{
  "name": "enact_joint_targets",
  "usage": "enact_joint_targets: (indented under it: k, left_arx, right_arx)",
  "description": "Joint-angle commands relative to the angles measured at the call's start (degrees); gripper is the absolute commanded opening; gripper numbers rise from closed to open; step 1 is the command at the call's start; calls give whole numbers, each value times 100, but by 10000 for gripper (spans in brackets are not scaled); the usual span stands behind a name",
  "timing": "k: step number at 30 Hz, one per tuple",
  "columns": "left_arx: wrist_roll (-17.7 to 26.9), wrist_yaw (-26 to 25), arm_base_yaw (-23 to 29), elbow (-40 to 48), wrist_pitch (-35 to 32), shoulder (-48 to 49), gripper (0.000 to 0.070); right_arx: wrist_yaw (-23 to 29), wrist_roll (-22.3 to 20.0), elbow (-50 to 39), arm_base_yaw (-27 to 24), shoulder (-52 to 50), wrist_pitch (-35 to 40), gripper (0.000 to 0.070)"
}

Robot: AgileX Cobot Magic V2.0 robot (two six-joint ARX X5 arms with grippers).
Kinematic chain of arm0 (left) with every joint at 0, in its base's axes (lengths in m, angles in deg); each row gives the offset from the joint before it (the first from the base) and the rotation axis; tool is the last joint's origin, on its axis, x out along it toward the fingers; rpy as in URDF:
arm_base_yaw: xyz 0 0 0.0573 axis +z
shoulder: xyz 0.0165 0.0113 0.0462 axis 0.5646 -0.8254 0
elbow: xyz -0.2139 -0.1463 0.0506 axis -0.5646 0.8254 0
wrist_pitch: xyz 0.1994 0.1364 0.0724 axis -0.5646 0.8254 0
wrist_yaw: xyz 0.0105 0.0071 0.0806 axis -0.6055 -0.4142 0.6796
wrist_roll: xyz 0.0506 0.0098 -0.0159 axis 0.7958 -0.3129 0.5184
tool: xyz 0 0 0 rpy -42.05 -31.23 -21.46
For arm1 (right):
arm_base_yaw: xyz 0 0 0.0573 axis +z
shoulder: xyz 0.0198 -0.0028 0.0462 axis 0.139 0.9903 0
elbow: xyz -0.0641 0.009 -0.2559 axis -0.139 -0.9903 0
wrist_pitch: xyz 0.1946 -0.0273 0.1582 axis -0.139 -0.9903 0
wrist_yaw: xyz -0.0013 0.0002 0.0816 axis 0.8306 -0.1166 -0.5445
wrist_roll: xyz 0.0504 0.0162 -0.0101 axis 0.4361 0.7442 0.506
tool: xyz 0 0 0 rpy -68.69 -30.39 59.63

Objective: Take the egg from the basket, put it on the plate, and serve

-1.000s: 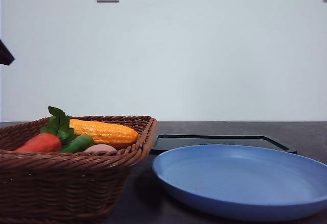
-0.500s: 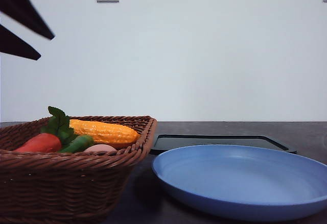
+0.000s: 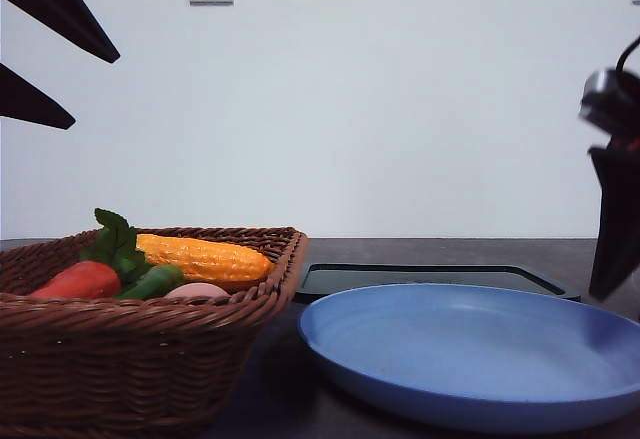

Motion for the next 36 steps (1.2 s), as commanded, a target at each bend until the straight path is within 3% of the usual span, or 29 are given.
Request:
enact_joint_targets:
  k: [1, 4, 13, 20, 26, 36]
  left_arx:
    - [-1, -33, -22, -72, -20, -50, 376]
    - [0, -33, -22, -72, 11, -50, 376]
    - [-1, -33, -23, -72, 31, -50, 376]
    - [-56, -35, -156, -72, 27, -52, 378]
    - [-355, 28, -636, -72, 47, -61, 431]
    - [-829, 1747, -2100, -104, 75, -477, 431]
  right_arx:
    - [-18, -49, 0, 29, 204, 110, 266]
    - [-62, -47, 0, 49, 418, 241, 235]
    - [-80, -22, 0, 65, 605, 254, 0]
    - [-74, -2, 2, 65, 144, 38, 0]
    - [-55, 39, 4, 58, -513, -297, 0]
    - [-9, 126, 4, 58, -1281, -480, 0]
